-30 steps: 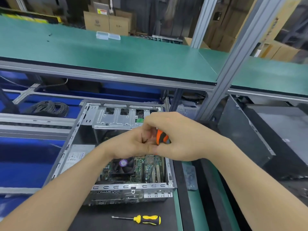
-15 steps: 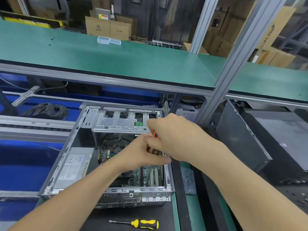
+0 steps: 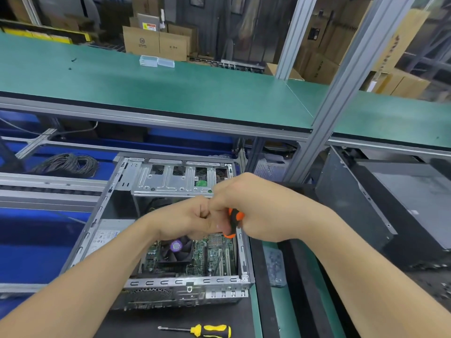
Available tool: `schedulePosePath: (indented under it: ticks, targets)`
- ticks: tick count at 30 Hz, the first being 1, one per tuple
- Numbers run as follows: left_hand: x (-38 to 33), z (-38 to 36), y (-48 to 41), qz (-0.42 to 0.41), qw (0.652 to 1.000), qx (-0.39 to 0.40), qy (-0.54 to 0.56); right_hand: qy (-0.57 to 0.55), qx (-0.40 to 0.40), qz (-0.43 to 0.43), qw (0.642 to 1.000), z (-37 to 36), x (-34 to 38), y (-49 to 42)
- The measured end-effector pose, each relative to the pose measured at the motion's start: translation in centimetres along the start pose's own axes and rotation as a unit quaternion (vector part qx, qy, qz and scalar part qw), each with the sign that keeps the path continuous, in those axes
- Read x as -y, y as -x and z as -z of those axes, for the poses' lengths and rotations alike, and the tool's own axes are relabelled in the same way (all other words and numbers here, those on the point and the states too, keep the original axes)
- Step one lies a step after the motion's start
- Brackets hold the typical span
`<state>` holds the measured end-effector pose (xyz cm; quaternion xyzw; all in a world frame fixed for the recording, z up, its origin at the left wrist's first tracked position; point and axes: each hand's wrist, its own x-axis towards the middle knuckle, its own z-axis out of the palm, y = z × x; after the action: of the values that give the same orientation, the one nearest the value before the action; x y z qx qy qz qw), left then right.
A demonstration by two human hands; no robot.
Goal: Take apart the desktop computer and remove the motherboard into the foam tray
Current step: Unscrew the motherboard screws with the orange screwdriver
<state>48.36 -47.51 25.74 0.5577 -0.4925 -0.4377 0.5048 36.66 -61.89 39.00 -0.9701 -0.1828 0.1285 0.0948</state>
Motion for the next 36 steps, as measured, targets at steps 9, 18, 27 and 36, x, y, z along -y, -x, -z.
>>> schedulePosePath:
  ticks: [9,18,27,36]
  targets:
    - [0.5,-1.7,0.4,0.001,0.998,-0.063,0.010,-0.054,-0.110,-0.031,0.992,-1.5,0.2,0.4]
    - [2.1,-3.4,-0.4,-0.041,0.981,-0.187,0.026,0.162,-0.174,-0.227,0.944,-2.3,1.3,-1.0]
    - [1.2,-1.4,0.5,-0.069,0.995,-0.060,0.050,0.024,-0.050,-0.061,0.997,0.4,0.0,0.7]
    - [-0.2,0.1,0.3,-0.005,1.000,-0.006,-0.003,-0.016,-0.056,0.014,0.998,-0.9,0.0,-0.4]
